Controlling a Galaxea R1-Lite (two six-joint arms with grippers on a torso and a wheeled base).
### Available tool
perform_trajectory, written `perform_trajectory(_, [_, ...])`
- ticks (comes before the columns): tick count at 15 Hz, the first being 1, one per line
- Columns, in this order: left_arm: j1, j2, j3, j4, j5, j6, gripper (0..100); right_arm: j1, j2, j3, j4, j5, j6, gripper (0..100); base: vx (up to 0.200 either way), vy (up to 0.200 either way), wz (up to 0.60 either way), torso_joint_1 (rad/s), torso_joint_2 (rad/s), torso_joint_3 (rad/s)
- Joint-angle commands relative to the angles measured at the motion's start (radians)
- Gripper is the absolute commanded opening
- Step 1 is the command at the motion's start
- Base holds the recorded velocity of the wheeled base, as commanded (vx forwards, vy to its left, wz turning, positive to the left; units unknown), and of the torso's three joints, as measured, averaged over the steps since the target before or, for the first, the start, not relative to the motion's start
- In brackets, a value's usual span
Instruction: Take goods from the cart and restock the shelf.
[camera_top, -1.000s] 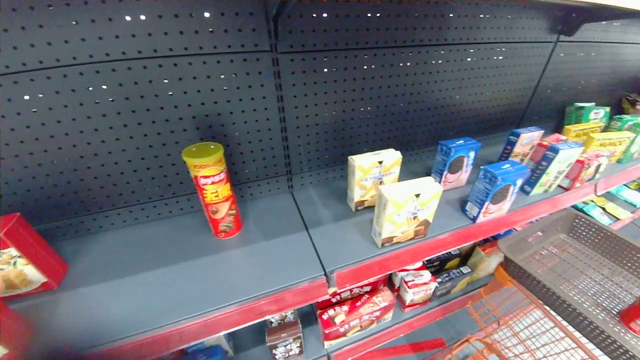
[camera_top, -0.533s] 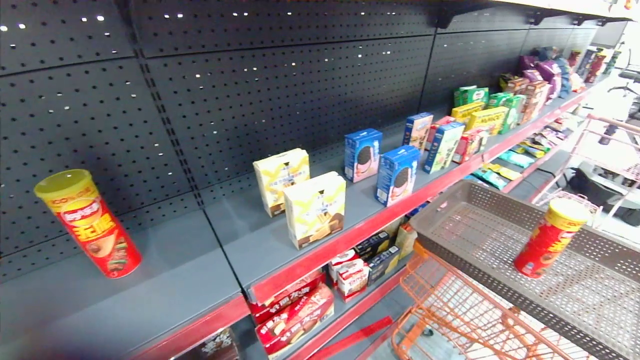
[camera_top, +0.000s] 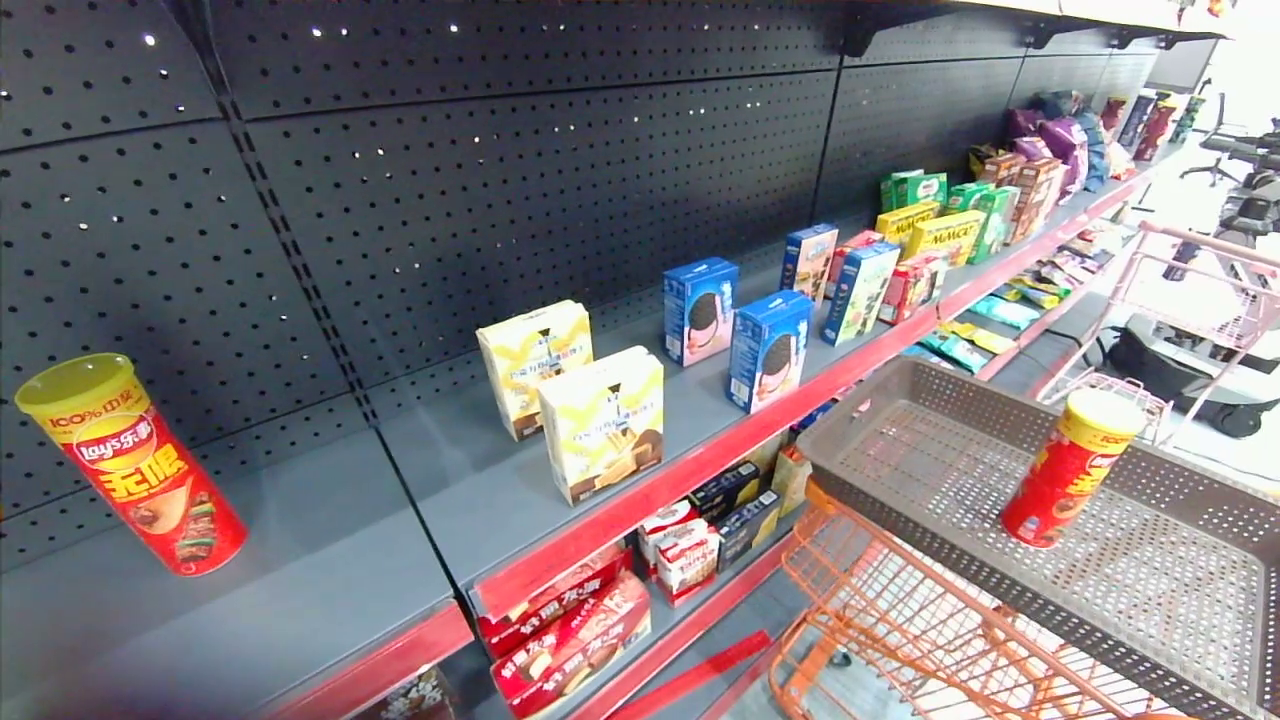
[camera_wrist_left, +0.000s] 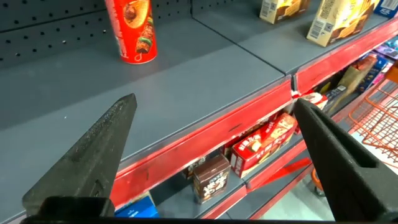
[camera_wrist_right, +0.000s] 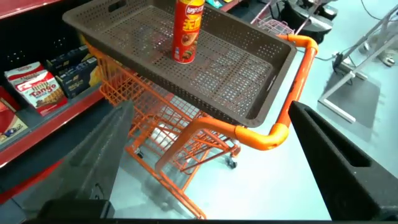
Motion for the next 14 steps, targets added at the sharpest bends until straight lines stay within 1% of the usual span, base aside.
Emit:
perform_trajectory(1, [0.000,0.001,0.000,0.000,0.000,0.000,100,0.001,0.000,0.000,0.000,0.000,0.000,100,0.000,0.000,0.00,0.000,0.00,0.000])
perform_trajectory(7, [0.000,0.001,0.000,0.000,0.002,0.000,100,0.002,-0.001,0.012,-0.001,0.000,-0.002,100,0.000,0.000,0.00,0.000,0.00,0.000])
perform_trajectory(9, [0.000,0.001,0.000,0.000,0.000,-0.002,100,0.010,0.003,0.040,-0.011,0.006,-0.002,100,0.000,0.000,0.00,0.000,0.00,0.000])
perform_trajectory(11, [0.000,0.001,0.000,-0.001,0.002,-0.002,100,0.014,0.058,0.130,-0.116,0.000,0.007,100,0.000,0.000,0.00,0.000,0.00,0.000])
perform_trajectory(13, [0.000,0.001,0.000,0.000,0.000,-0.002,100,0.010,0.177,0.209,-0.282,-0.001,0.049,100,0.000,0.000,0.00,0.000,0.00,0.000])
perform_trajectory(14, [-0.001,0.001,0.000,-0.001,0.002,0.000,100,0.008,0.289,0.247,-0.426,-0.001,0.092,100,0.000,0.000,0.00,0.000,0.00,0.000])
